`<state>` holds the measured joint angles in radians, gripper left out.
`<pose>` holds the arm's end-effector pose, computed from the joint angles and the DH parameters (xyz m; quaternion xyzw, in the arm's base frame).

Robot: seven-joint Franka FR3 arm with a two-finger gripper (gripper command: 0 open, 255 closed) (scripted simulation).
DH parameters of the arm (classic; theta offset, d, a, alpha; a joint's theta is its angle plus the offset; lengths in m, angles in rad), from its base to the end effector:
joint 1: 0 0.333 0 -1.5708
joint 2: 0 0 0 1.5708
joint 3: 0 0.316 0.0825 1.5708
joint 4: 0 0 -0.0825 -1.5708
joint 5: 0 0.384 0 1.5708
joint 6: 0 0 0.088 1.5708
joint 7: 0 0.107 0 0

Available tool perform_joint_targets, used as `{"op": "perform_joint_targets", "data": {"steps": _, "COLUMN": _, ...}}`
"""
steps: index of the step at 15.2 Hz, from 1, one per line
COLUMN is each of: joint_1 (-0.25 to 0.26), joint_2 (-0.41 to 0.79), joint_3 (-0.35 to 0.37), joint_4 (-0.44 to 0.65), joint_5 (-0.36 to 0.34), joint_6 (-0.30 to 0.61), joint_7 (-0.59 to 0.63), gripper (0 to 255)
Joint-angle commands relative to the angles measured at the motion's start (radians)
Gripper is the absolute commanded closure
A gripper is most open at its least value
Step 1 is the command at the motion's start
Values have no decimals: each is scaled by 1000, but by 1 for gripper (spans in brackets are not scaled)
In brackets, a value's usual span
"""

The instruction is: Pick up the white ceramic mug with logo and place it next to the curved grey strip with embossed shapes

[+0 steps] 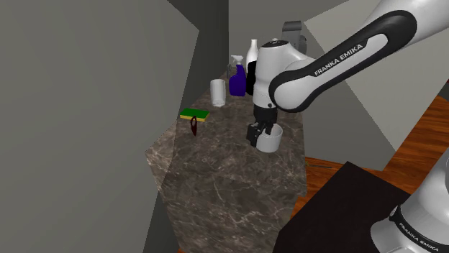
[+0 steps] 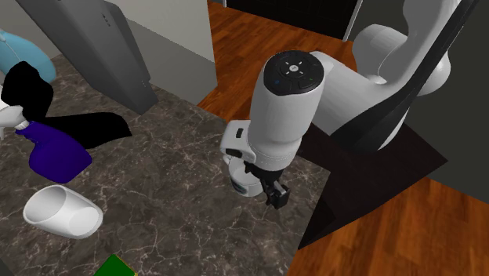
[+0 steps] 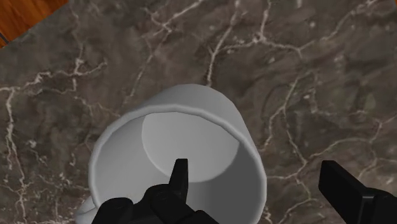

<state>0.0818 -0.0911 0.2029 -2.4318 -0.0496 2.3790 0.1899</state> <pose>0.4595 0.1337 0.3427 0.9974 0.0647 0.0238 0.0216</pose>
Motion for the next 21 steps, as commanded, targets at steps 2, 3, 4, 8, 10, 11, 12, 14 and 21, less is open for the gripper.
{"op": "perform_joint_targets", "data": {"steps": 2, "joint_1": -2, "joint_2": 16, "joint_3": -1, "joint_4": -6, "joint_5": -5, "joint_6": 22, "joint_7": 3, "gripper": 0}}
{"op": "perform_joint_targets", "data": {"steps": 3, "joint_1": -2, "joint_2": 16, "joint_3": -1, "joint_4": -6, "joint_5": -5, "joint_6": 22, "joint_7": 3, "gripper": 0}}
{"op": "perform_joint_targets", "data": {"steps": 4, "joint_1": -2, "joint_2": 16, "joint_3": -1, "joint_4": -6, "joint_5": -5, "joint_6": 22, "joint_7": 3, "gripper": 0}}
{"op": "perform_joint_targets", "data": {"steps": 8, "joint_1": -2, "joint_2": 16, "joint_3": -1, "joint_4": -6, "joint_5": -5, "joint_6": 22, "joint_7": 3, "gripper": 0}}
{"op": "perform_joint_targets", "data": {"steps": 10, "joint_1": -2, "joint_2": 16, "joint_3": -1, "joint_4": -6, "joint_5": -5, "joint_6": 22, "joint_7": 3, "gripper": 255}}
{"op": "perform_joint_targets", "data": {"steps": 11, "joint_1": -2, "joint_2": 16, "joint_3": -1, "joint_4": -6, "joint_5": -5, "joint_6": 22, "joint_7": 3, "gripper": 255}}
{"op": "perform_joint_targets", "data": {"steps": 12, "joint_1": -2, "joint_2": 16, "joint_3": -1, "joint_4": -6, "joint_5": -5, "joint_6": 22, "joint_7": 3, "gripper": 255}}
{"op": "perform_joint_targets", "data": {"steps": 14, "joint_1": -2, "joint_2": 16, "joint_3": -1, "joint_4": -6, "joint_5": -5, "joint_6": 22, "joint_7": 3, "gripper": 255}}
{"op": "perform_joint_targets", "data": {"steps": 21, "joint_1": 0, "joint_2": -13, "joint_3": -2, "joint_4": 9, "joint_5": 5, "joint_6": -21, "joint_7": -6, "gripper": 255}}
